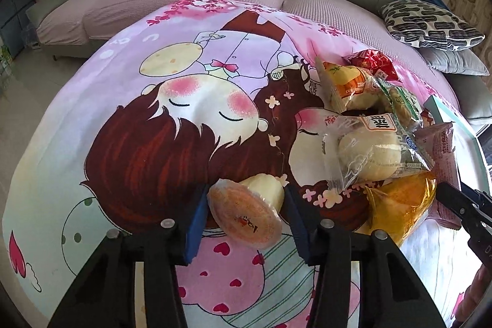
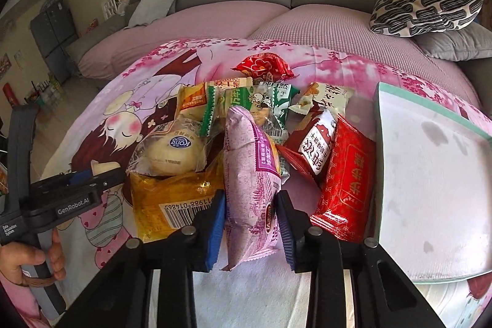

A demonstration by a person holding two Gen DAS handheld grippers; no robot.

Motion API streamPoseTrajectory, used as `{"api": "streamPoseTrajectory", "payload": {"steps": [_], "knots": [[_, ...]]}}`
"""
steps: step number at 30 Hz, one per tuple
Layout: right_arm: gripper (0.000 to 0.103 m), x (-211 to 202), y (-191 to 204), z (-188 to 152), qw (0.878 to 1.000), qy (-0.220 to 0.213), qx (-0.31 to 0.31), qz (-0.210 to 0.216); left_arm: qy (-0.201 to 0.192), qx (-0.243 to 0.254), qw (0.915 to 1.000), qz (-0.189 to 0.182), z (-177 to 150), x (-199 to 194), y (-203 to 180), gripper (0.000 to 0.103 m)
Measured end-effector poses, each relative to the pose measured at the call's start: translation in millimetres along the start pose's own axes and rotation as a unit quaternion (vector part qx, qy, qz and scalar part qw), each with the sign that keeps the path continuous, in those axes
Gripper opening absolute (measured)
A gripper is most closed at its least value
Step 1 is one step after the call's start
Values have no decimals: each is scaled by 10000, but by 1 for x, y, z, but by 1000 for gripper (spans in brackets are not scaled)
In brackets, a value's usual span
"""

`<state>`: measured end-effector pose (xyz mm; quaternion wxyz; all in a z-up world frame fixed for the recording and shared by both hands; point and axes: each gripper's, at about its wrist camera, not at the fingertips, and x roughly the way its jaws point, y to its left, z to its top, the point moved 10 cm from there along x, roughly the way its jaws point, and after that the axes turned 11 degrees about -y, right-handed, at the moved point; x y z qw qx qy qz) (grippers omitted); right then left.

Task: Organize snacks
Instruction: 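Grasp the pink wafer bag with right tool while left tool grasps pudding cup, then drop the pink bag in the tray with right tool while left releases pudding cup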

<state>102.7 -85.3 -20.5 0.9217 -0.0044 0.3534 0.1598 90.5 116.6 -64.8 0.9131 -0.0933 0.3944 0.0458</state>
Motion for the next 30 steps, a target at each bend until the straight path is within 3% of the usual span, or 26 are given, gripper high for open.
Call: {"api": "streamPoseTrajectory", "payload": {"steps": [8, 15, 21, 30], "knots": [[31, -15, -1, 11, 9998, -176, 3, 128, -97, -131, 9999, 1, 6, -11, 0, 49], [31, -35, -14, 31, 9987, -443, 185, 189, -369, -154, 9992, -49, 36, -38, -21, 49], [31, -50, -64, 46, 9958, -633, 656, -116, -484, 85, 9980, -391, 66, -45, -81, 49], [31, -77, -191, 52, 9772, -873, 1436, -1295, -393, 682, 9895, -1215, 87, -36, -216, 49]]}}
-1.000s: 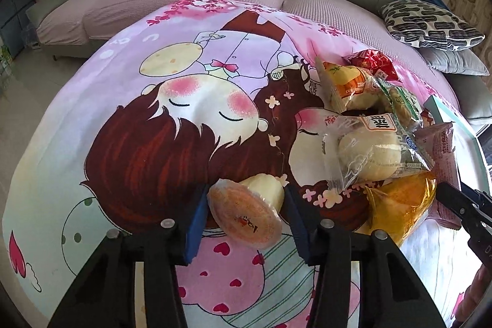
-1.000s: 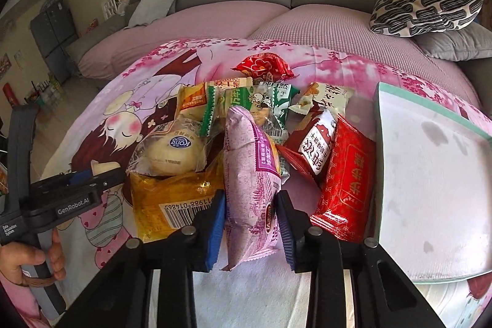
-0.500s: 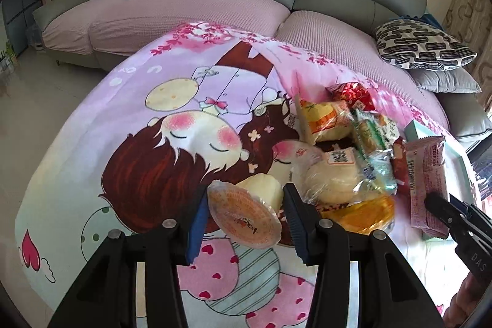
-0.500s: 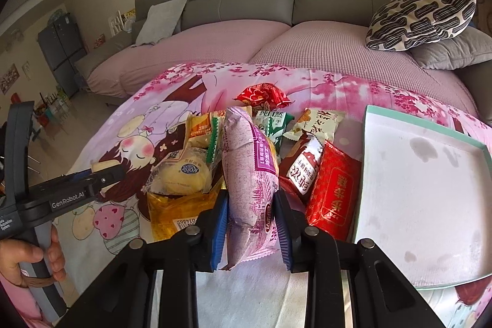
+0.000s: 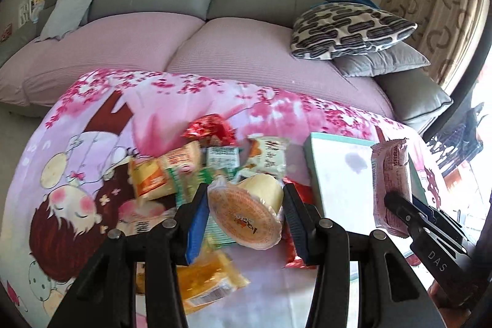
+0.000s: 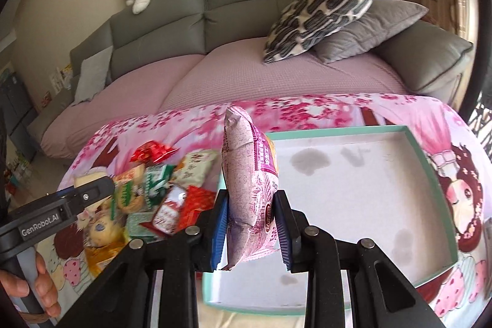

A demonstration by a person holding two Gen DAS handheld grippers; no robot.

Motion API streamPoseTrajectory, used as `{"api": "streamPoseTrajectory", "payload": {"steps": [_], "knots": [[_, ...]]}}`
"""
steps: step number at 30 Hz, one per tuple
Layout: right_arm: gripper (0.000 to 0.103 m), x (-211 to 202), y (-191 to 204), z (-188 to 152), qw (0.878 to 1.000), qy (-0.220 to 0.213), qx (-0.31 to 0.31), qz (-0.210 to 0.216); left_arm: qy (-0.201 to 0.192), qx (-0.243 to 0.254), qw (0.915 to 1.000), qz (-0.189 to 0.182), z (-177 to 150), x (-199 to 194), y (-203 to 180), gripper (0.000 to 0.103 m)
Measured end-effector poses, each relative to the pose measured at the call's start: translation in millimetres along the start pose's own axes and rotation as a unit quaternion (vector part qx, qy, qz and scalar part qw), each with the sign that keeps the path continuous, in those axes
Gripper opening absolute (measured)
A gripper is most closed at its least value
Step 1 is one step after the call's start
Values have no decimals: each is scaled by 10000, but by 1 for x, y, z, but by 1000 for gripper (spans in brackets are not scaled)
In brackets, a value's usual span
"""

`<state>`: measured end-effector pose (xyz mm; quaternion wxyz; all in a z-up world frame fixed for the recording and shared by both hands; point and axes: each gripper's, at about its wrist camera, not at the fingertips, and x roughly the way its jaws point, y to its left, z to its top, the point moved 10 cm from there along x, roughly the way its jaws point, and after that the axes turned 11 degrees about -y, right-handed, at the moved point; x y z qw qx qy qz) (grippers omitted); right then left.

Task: Organize snacks
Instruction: 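Drop the pink bag in the tray with right tool while left releases pudding cup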

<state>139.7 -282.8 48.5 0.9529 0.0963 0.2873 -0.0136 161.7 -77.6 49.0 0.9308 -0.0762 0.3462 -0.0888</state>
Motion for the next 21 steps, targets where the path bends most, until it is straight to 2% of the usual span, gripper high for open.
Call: {"api": "streamPoseTrajectory", "payload": {"steps": [4, 8, 14, 21], "knots": [[31, 6, -57, 6, 9973, -53, 146, -717, 115, 240, 9989, -385, 5, 20, -57, 49], [31, 16, -102, 2, 9928, 116, 422, -1115, 171, 404, 9972, -613, 7, 42, -102, 49], [31, 29, -129, 0, 9897, 165, 547, -1315, 248, 670, 9948, -721, -3, 82, -148, 49], [31, 55, -145, -7, 9868, 430, 537, -1465, 398, 849, 9936, -632, -15, 125, -172, 49]]}}
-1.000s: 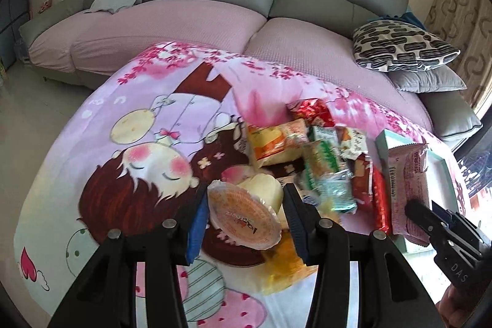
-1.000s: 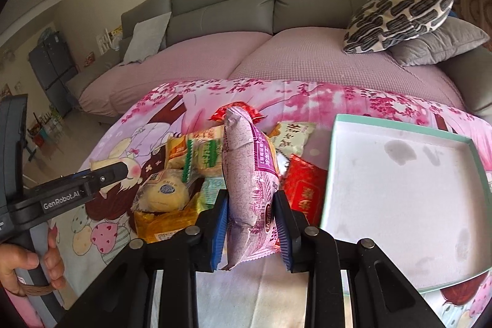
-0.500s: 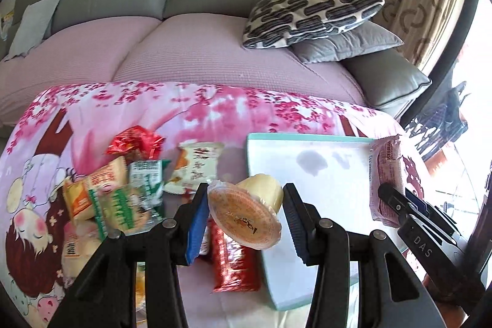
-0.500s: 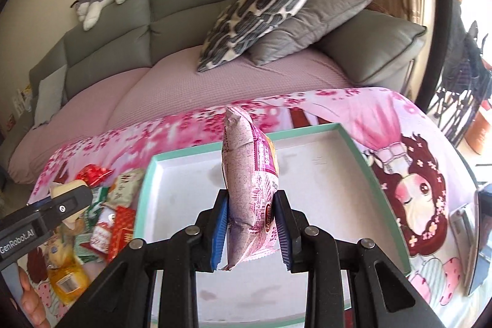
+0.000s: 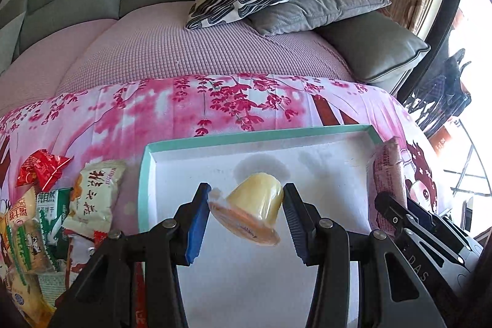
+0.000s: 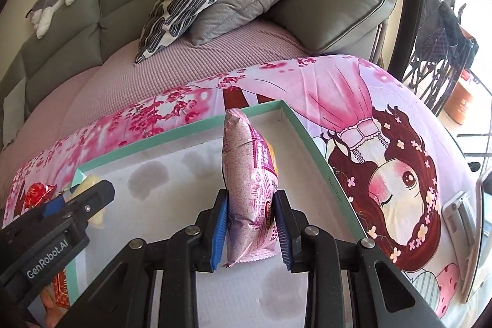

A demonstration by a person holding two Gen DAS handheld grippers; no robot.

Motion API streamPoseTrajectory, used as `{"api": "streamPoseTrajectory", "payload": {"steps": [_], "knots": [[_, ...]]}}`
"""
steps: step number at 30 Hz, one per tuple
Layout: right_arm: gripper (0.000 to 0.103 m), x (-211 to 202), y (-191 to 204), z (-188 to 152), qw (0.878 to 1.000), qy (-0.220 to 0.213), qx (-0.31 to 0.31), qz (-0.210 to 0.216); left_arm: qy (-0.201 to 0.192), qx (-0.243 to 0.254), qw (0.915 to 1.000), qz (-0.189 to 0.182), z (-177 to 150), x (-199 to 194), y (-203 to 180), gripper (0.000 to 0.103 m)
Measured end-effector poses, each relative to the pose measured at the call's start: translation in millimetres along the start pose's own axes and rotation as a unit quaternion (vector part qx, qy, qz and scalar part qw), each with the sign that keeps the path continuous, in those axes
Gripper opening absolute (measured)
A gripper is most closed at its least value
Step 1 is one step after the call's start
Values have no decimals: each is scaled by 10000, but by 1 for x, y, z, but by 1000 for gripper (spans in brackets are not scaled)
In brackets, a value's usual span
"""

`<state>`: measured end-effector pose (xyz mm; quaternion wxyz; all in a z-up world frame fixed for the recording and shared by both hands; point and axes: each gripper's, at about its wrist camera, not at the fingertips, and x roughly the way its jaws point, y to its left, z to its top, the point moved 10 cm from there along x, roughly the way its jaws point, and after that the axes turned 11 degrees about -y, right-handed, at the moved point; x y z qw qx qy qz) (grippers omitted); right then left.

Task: Organize snacks
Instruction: 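Drop the pink bag in the tray with right tool while left releases pudding cup, then withdraw both open tools from the tray back toward the snack pile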

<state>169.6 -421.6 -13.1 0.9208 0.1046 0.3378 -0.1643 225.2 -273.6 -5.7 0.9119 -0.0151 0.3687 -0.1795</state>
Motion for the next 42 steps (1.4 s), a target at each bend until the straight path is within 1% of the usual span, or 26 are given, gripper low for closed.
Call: {"api": "streamPoseTrajectory", "payload": {"steps": [4, 8, 10, 11, 13, 15, 17, 18, 19, 21, 23, 27, 29, 31, 34, 36, 37, 38, 39, 40, 42], "knots": [[32, 6, 1, 3, 10000, -11, -72, -44, -22, 181, 9998, 56, 5, 13, -8, 49], [33, 7, -1, 4, 10000, 39, -24, -61, -28, 257, 9997, 2, 9, 16, -14, 49], [33, 6, -3, 4, 9998, 64, -74, -149, -8, 229, 9997, -24, 9, 14, -15, 50], [33, 5, -3, 4, 9997, 73, -105, -193, 25, 189, 9998, 24, 8, 13, -14, 50], [33, 1, -4, 3, 9997, 77, -96, -209, 118, 54, 9999, 99, 7, 10, -10, 54], [38, -3, -4, 3, 9997, 64, -90, -205, 137, -55, 9998, 124, 7, 5, -7, 57], [57, -9, -2, 2, 9995, 23, -215, -245, 98, -93, 9997, 185, 7, -2, -4, 59], [59, -12, -2, 0, 9992, -2, -293, -275, 95, -120, 9996, 230, 6, -5, -1, 61], [60, -15, -1, -2, 9990, -12, -335, -301, 94, -171, 9995, 266, 5, -9, 3, 66], [61, -20, 0, -10, 9992, 53, -299, -271, 88, -324, 9989, 314, 0, -18, 11, 72], [63, -25, 4, -18, 9994, 114, -264, -187, 61, -461, 9982, 390, -4, -28, 21, 72], [64, -37, 11, -28, 9992, 124, -351, -170, -33, -572, 9963, 644, -9, -50, 41, 73], [64, -44, 16, -31, 9990, 107, -403, -132, -164, -605, 9953, 736, -11, -65, 50, 75], [64, -51, 20, -34, 9989, 71, -453, -125, -202, -614, 9945, 828, -17, -77, 59, 80], [64, -62, 26, -39, 9990, 7, -451, -74, -208, -657, 9932, 937, -28, -91, 71, 81], [76, -70, 33, -43, 9992, -84, -386, 56, -242, -692, 9927, 955, -34, -100, 75, 83], [86, -73, 37, -44, 9992, -104, -372, 135, -272, -678, 9926, 968, -37, -104, 76, 87], [90, -76, 41, -46, 9990, -121, -377, 224, -295, -635, 9923, 1018, -41, -107, 78, 89], [90, -79, 45, -47, 9986, -151, -417, 276, -322, -560, 9916, 1117, -44, -111, 82, 95], [90, -83, 49, -48, 9982, -201, -476, 295, -358, -457, 9906, 1236, -47, -114, 85, 96], [95, -88, 54, -52, 9976, -262, -536, 337, -333, -237, 9877, 1508, -54, -120, 93, 96]]}}
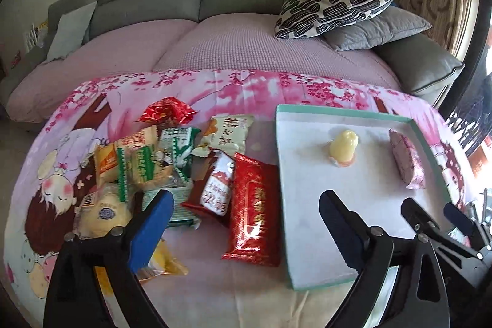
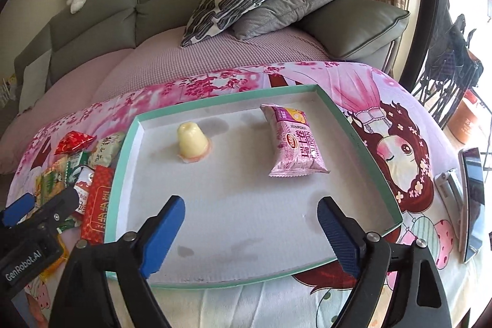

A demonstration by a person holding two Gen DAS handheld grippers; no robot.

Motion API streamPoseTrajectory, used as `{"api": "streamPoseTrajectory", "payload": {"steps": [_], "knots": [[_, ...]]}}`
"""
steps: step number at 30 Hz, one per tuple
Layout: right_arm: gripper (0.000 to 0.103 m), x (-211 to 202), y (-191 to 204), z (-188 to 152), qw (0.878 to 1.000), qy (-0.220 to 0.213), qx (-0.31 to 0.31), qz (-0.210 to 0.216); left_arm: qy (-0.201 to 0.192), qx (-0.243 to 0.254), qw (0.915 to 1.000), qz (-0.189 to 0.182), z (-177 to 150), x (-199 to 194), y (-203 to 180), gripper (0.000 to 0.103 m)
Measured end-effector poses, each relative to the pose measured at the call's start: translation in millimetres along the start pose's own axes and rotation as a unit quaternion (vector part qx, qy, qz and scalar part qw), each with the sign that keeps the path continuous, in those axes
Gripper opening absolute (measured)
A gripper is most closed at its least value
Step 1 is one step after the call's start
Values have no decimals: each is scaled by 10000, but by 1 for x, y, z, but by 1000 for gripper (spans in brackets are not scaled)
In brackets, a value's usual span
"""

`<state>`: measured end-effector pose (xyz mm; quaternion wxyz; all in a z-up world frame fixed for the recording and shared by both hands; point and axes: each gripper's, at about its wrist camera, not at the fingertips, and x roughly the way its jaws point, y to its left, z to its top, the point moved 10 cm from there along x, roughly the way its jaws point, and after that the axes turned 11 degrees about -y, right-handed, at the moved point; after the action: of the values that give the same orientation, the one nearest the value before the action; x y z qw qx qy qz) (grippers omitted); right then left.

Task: Organize snacks
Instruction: 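Withdraw both open tools from the tray back toward the snack pile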

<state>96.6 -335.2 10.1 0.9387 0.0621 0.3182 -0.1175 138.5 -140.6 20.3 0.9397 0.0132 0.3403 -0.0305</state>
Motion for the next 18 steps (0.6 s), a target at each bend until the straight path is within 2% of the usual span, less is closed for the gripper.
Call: {"api": "streamPoseTrajectory", "payload": {"steps": [1, 2, 9, 12, 16, 18], "knots": [[101, -2, 3, -3, 10000, 10, 14, 32, 8, 32, 10000, 88, -3, -2, 5, 96], [103, -3, 6, -7, 9999, 36, 33, 99, 12, -4, 9999, 116, -5, -3, 10, 96], [103, -5, 29, -11, 9991, 115, -80, 396, 131, -244, 9993, 251, -17, -12, 42, 96], [103, -4, 42, -13, 9982, 240, -134, 527, 194, -430, 9987, 189, -18, -13, 56, 96], [103, -4, 67, -14, 9969, 305, -193, 696, 337, -530, 9980, 53, -23, -12, 76, 96], [103, -4, 84, -17, 9951, 336, -252, 893, 446, -559, 9973, 173, -28, -10, 93, 96]]}}
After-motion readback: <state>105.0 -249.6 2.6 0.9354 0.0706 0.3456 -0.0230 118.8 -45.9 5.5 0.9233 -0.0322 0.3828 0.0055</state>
